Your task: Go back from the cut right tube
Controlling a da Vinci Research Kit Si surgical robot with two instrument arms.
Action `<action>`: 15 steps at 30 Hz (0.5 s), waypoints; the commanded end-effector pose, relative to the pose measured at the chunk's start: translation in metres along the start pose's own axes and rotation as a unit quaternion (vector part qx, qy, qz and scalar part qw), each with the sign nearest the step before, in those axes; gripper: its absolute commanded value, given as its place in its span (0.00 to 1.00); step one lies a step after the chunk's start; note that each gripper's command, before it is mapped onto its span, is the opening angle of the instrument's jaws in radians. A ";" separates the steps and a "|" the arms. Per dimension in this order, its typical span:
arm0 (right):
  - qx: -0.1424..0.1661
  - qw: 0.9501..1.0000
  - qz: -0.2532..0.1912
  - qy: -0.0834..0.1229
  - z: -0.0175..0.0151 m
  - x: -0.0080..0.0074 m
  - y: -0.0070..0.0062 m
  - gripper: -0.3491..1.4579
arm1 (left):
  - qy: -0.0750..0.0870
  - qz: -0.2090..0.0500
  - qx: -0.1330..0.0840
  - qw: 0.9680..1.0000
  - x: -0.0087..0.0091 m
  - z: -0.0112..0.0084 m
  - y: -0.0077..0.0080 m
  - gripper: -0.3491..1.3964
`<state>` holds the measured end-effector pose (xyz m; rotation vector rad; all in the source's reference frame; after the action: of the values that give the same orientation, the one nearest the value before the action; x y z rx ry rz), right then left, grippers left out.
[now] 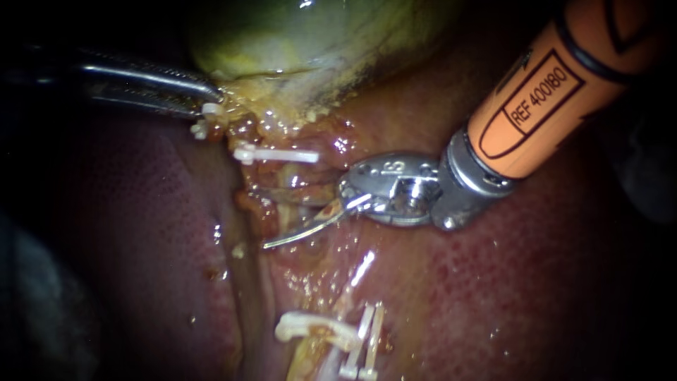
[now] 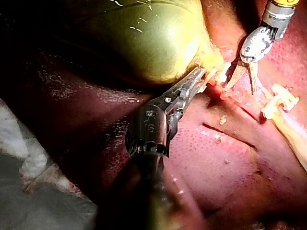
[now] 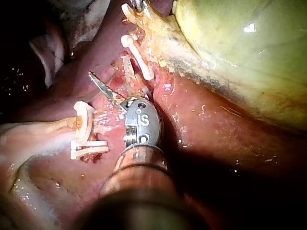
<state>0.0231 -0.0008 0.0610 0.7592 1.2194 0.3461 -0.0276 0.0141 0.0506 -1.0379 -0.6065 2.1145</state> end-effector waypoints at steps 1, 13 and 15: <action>-0.024 1.000 0.000 0.005 -0.0003 0.0000 -0.0003 0.98 | 0.000 0.000 0.000 1.000 0.0000 0.0000 0.0000 0.00; -0.156 0.977 -0.128 -0.069 -0.0046 -0.0014 -0.0044 0.99 | 0.000 0.000 -0.001 1.000 0.0000 -0.0001 -0.0002 0.00; -0.166 0.970 -0.146 -0.098 -0.0055 -0.0016 -0.0045 0.99 | 0.000 0.000 -0.001 1.000 -0.0001 -0.0001 -0.0002 0.00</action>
<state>0.0160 -0.0031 0.0582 0.2900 1.0084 0.2016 -0.0274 0.0143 0.0508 -1.0389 -0.6071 2.1152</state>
